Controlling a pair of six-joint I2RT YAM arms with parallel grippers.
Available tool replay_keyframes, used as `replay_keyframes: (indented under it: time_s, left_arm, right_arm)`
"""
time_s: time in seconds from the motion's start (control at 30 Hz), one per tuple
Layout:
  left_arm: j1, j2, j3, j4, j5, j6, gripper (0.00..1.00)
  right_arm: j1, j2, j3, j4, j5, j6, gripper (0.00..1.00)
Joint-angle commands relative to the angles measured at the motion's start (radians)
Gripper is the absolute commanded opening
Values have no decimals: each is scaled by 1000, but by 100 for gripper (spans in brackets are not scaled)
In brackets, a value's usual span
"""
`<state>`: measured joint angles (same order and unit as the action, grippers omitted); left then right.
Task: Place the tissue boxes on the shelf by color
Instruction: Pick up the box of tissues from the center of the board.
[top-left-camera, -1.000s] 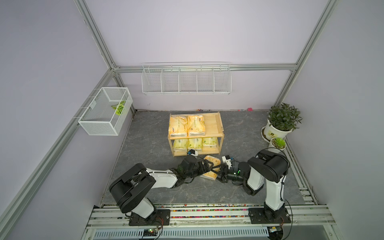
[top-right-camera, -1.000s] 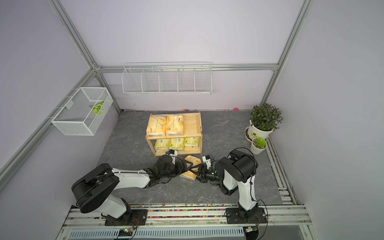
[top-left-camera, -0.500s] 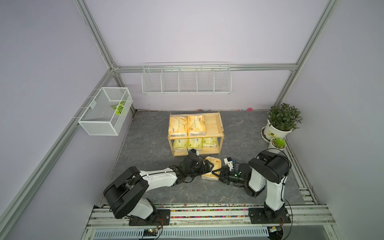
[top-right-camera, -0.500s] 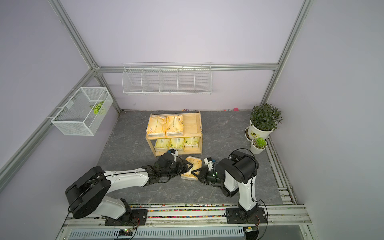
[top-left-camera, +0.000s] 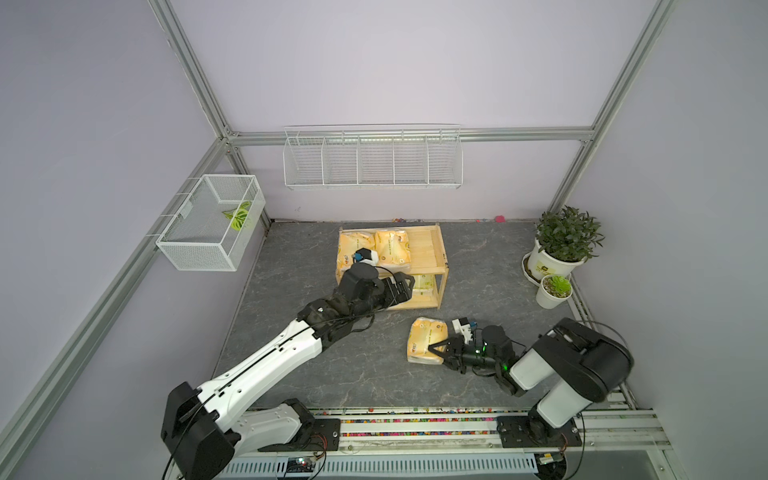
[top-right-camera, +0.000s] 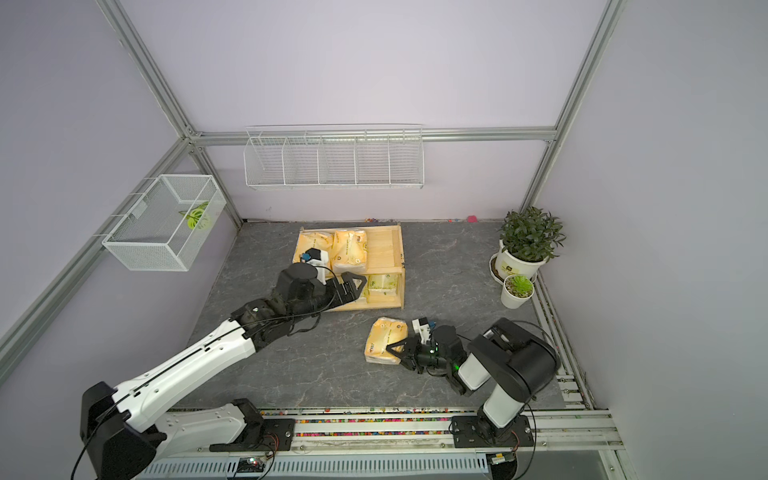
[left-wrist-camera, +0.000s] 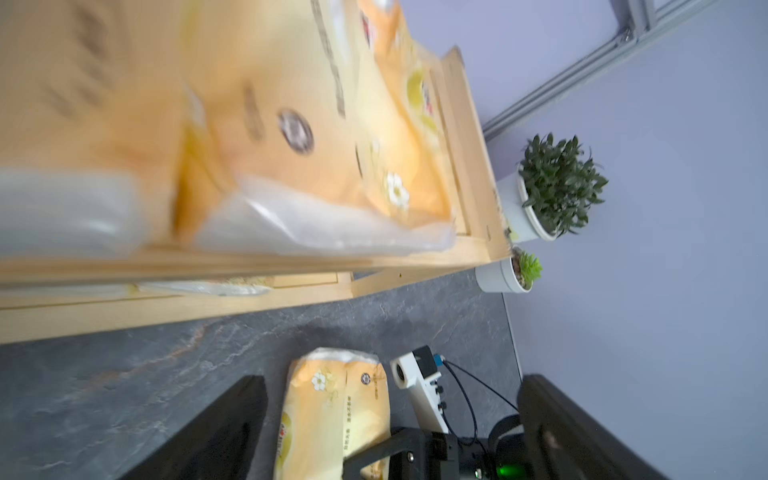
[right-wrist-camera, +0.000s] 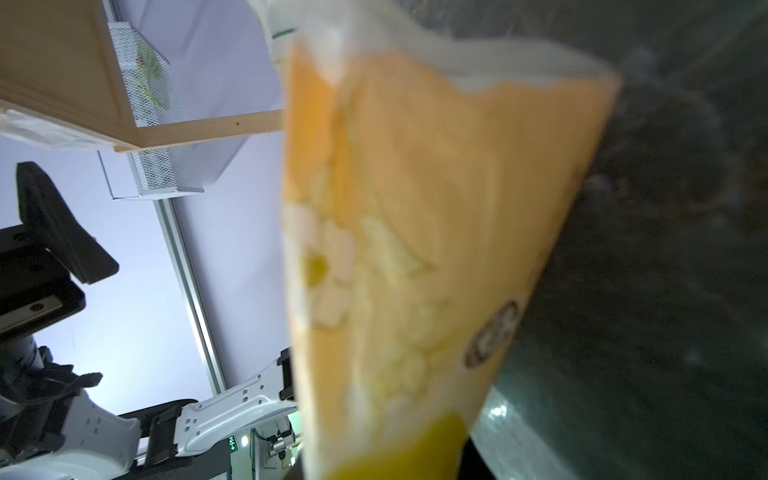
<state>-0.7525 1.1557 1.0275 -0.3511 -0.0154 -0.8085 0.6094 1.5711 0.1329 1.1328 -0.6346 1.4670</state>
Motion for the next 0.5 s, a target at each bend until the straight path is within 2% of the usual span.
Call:
replay_keyframes:
  time_s: [0.0, 0.1, 0.17, 0.27, 0.47]
  left_arm:
    - [54, -27, 98, -168, -41, 74, 100]
    - [122, -24, 189, -243, -38, 104, 100]
    - [174, -17, 241, -278, -26, 122, 100]
    - [252, -3, 299, -305, 7, 146, 100]
    - [367, 45, 397, -357, 63, 182, 100]
  right_arm:
    - [7, -212, 59, -389, -16, -95, 23]
    - [7, -464, 179, -882, 22, -231, 23]
    - [4, -586, 254, -1115, 49, -317, 23]
    - [-5, -669, 320, -1243, 15, -343, 23]
    - [-12, -714, 484, -1409, -32, -418, 22]
